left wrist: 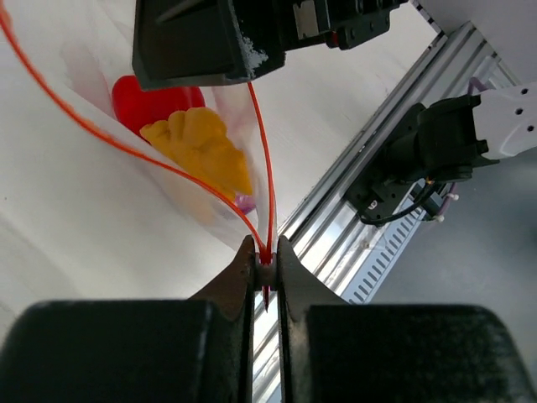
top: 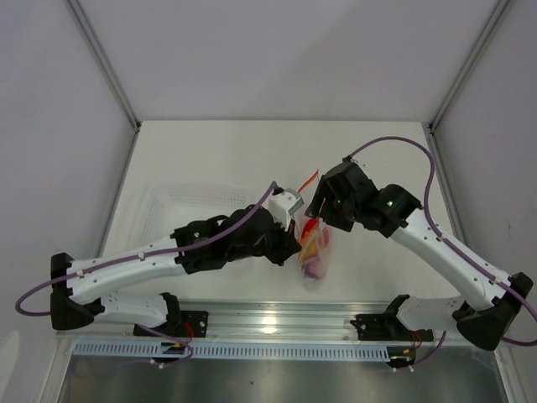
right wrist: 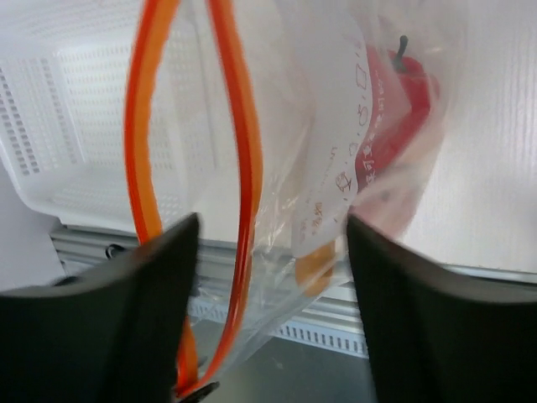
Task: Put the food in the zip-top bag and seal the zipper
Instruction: Zip the zipper food storage bag at the center of the board.
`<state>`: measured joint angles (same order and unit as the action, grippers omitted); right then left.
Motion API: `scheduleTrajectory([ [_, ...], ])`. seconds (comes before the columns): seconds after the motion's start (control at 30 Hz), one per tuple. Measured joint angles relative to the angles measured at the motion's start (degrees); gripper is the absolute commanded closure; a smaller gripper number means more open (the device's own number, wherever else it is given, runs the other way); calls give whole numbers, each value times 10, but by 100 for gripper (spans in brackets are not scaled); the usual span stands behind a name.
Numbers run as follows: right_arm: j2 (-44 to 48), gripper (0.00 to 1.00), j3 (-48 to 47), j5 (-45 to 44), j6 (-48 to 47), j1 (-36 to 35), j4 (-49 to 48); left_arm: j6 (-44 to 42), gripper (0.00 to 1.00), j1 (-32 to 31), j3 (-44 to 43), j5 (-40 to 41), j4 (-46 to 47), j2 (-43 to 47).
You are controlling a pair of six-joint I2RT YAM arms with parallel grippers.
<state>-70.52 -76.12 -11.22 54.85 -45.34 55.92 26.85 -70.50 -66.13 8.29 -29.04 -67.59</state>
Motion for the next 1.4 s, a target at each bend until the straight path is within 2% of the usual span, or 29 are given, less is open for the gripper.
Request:
scheduleTrajectory([
  [0.03,0,20,-9,0,-4,0,5,1,99,2,-7,-4,-7,1],
  [0.07,0,9,-21,-2,-12,1,12,2,99,8,-19,-13,-18,2],
  [0.2,3,5,-78,-14,-31,3,34,14,99,44,-94,-42,-72,3],
  [0.37,34,9,-128,-36,-46,7,56,22,99,53,-175,-57,-91,22],
  [0.53,96,18,-59,-53,-54,0,64,33,99,90,-177,-88,-100,29],
  [0.67,124,28,13,-73,-56,-56,62,50,99,103,-163,-90,-106,-2],
  [0.77,139,32,41,-89,-59,-121,46,60,99,103,-161,-89,-123,-21],
  [1.0,156,32,48,-146,-88,-237,-22,76,99,103,-174,-90,-132,-47],
  [1.2,129,32,49,-189,-125,-285,-70,80,99,103,-193,-93,-140,-68],
  [1.4,110,32,66,-271,-160,-339,-113,99,99,103,-216,-108,-142,-82],
])
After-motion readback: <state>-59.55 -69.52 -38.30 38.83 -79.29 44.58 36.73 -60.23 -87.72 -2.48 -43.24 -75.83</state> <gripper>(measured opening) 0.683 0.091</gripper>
